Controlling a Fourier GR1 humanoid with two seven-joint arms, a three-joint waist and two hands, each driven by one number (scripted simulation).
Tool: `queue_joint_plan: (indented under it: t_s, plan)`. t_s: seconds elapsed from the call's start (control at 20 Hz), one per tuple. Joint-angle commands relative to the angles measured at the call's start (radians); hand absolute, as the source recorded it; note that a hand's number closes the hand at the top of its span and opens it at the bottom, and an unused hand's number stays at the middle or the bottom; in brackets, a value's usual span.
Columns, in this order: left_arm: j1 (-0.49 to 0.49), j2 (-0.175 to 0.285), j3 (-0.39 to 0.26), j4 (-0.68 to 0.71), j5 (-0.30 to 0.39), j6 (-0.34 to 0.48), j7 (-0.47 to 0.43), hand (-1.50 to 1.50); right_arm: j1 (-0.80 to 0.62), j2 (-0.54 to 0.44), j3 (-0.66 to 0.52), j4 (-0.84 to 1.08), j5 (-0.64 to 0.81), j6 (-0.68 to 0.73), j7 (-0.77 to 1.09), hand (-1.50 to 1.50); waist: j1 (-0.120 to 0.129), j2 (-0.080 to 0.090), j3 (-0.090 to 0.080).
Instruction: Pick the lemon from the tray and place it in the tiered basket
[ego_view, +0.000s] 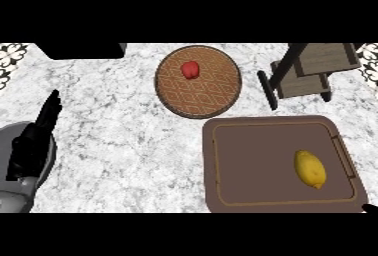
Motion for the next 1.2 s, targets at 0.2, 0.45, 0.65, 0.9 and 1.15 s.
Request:
queue_joint_plan:
  t_s: [0.2, 0.45, 0.65, 0.9, 1.15]
  plan:
    - [-0.04, -0.047, -0.016, 0.058, -0.038, -0.019, -0.033, 0.0, -0.107, -0.286, -0.059, -0.22, -0.039, 0.114, 0.54, -1.5, 0.037, 0.002, 0.004]
    - [-0.078, -0.051, 0.0, 0.026, -0.054, -0.032, 0.044, 0.0, -0.296, -0.237, 0.056, -0.1, -0.033, 0.129, 0.682, -1.5, 0.049, 0.002, 0.007]
    - [-0.052, -0.084, -0.006, 0.035, -0.061, -0.039, 0.014, 0.0, -0.395, -0.228, 0.135, -0.071, -0.056, 0.154, 0.772, -1.5, 0.055, 0.003, 0.007]
    - [-0.047, -0.089, 0.008, 0.03, -0.087, -0.034, 0.027, 0.0, -0.395, -0.232, 0.185, -0.052, -0.026, 0.187, 0.82, -1.5, 0.043, 0.001, 0.007]
    - [-0.085, -0.097, 0.013, 0.018, -0.102, -0.054, 0.084, 0.0, -0.458, -0.183, 0.244, -0.008, 0.003, 0.199, 0.852, -1.5, 0.038, -0.001, 0.007]
